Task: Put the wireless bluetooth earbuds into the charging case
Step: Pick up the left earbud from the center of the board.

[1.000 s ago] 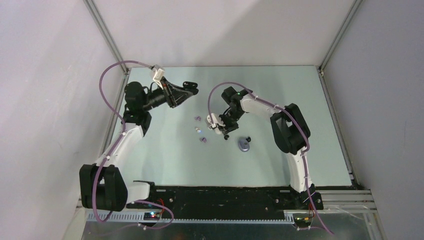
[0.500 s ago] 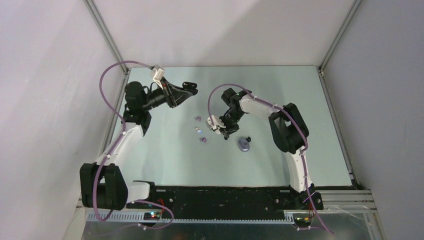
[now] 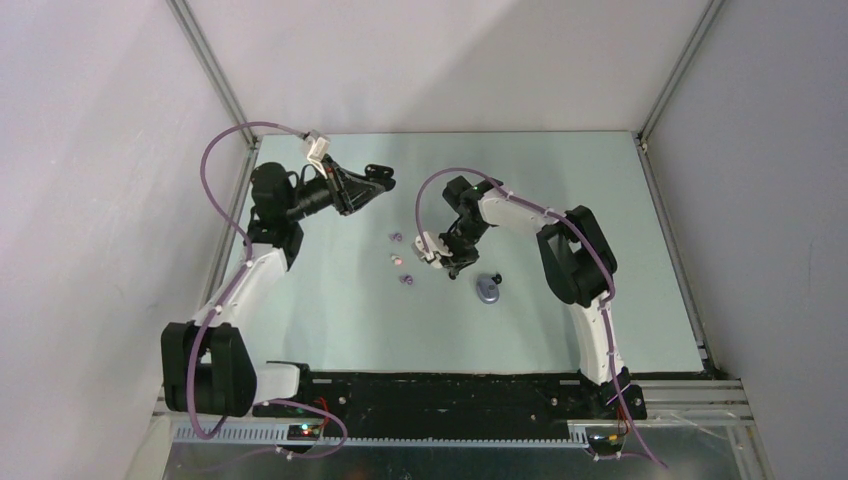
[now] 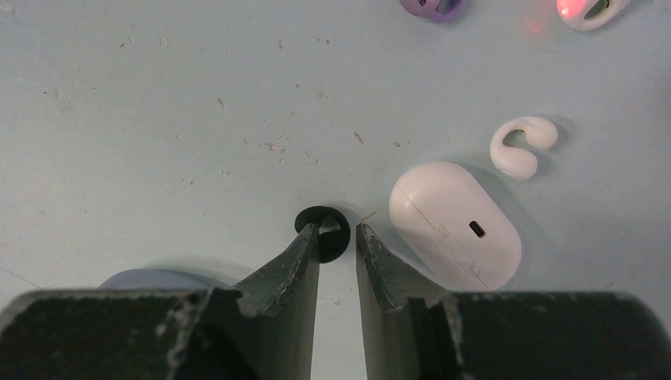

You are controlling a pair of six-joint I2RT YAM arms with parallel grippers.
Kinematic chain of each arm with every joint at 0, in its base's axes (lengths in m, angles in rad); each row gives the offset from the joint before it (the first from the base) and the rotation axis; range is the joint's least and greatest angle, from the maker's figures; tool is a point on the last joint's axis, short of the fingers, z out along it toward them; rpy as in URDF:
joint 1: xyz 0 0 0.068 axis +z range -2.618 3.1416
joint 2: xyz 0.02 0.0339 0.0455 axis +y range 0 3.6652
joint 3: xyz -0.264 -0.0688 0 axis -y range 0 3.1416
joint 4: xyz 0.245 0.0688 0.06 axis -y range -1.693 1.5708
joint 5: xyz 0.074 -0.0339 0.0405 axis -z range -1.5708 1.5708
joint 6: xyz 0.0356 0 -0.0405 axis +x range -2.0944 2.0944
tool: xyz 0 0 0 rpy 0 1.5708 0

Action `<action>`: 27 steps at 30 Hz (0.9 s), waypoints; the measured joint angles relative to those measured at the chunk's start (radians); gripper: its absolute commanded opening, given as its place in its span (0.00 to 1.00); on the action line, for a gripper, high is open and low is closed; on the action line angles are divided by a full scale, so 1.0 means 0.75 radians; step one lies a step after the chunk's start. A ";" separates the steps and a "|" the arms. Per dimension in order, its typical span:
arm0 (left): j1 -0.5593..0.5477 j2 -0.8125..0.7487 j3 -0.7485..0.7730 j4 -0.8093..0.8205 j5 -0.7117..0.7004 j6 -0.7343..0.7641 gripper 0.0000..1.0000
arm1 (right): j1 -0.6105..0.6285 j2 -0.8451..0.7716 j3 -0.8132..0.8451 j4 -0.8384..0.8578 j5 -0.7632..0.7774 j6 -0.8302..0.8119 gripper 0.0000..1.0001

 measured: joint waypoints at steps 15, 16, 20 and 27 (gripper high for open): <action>0.001 0.011 0.000 -0.011 -0.010 0.011 0.00 | 0.000 0.011 0.007 -0.018 0.002 -0.032 0.34; 0.001 0.011 0.001 -0.011 -0.010 0.011 0.00 | 0.000 0.011 0.007 -0.023 0.004 -0.036 0.34; 0.002 0.017 0.001 -0.011 -0.013 0.011 0.00 | 0.000 0.013 0.007 -0.046 0.006 -0.059 0.34; 0.002 0.019 0.001 -0.011 -0.019 0.011 0.00 | 0.000 0.015 0.009 -0.083 0.008 -0.076 0.22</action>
